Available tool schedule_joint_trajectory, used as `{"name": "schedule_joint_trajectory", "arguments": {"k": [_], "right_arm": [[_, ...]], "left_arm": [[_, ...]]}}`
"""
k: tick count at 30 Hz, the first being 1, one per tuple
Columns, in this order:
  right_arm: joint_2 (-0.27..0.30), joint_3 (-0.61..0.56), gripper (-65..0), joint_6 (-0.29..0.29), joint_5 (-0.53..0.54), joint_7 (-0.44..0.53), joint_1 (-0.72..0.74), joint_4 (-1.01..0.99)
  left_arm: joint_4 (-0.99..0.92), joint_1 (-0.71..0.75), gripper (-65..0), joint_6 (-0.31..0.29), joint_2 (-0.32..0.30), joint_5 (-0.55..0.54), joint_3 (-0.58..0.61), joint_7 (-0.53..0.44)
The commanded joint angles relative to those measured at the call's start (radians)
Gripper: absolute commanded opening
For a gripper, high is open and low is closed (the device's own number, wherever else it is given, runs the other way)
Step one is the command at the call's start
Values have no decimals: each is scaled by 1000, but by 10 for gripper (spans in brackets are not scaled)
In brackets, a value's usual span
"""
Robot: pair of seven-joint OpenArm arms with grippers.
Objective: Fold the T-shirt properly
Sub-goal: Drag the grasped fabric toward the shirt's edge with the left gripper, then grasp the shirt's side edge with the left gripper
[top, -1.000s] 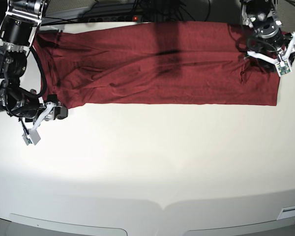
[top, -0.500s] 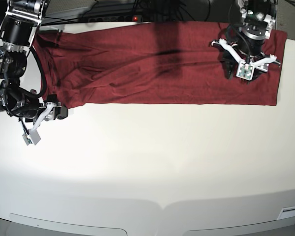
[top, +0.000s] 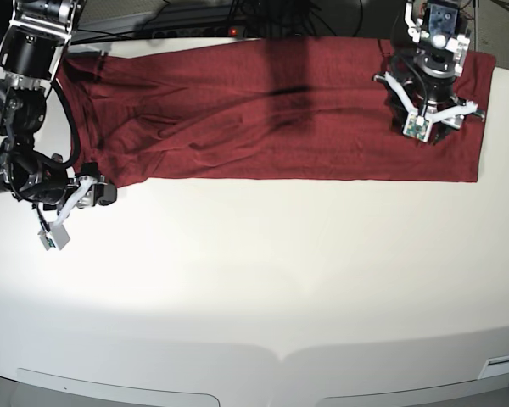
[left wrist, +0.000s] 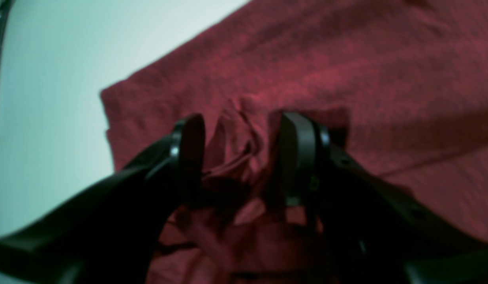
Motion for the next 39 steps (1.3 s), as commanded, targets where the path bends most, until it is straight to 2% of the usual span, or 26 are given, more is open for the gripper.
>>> {"name": "schedule_joint_trajectory", "arguments": {"k": [1, 3, 11, 13, 15, 16, 17, 20, 21, 24, 27, 31, 35, 39], "right_arm": [[17, 6, -335, 5, 13, 15, 18, 16], [17, 6, -335, 5, 13, 15, 18, 16], [16, 6, -335, 5, 14, 14, 19, 16], [16, 6, -335, 5, 14, 14, 18, 16], [16, 6, -335, 5, 14, 14, 18, 16], [17, 6, -335, 5, 14, 14, 18, 16], [17, 6, -335, 5, 14, 14, 18, 16], [17, 6, -335, 5, 14, 14, 18, 16], [16, 6, -335, 5, 14, 14, 18, 16], [17, 6, -335, 5, 14, 14, 18, 16], [17, 6, -335, 5, 13, 8, 18, 16], [16, 6, -335, 5, 14, -16, 18, 16], [17, 6, -335, 5, 14, -35, 18, 16], [13, 6, -335, 5, 17, -32, 13, 16]], "left_arm": [[15, -15, -360, 48, -13, 10, -9, -5], [15, -31, -360, 87, -29, 6, -24, 11], [10, -29, -360, 89, -103, 6, -157, 108], [10, -29, -360, 124, -117, 5, -201, 124], [10, -30, -360, 164, -120, -32, -248, 126], [10, -29, -360, 154, -120, -71, -272, 126], [10, -29, -360, 118, -120, -118, -296, 126], [10, -29, -360, -121, -120, -296, -374, 127], [10, -29, -360, -182, -120, -351, -400, 126], [10, -35, -360, -303, -129, -480, -479, 127], [10, -35, -360, -388, -167, -608, -539, 165], [-15, -35, -360, -458, -247, -767, -561, 256], [-174, -41, -360, -516, -332, -949, -561, 253], [-368, -43, -360, -625, -386, -1140, -561, 258]]}}
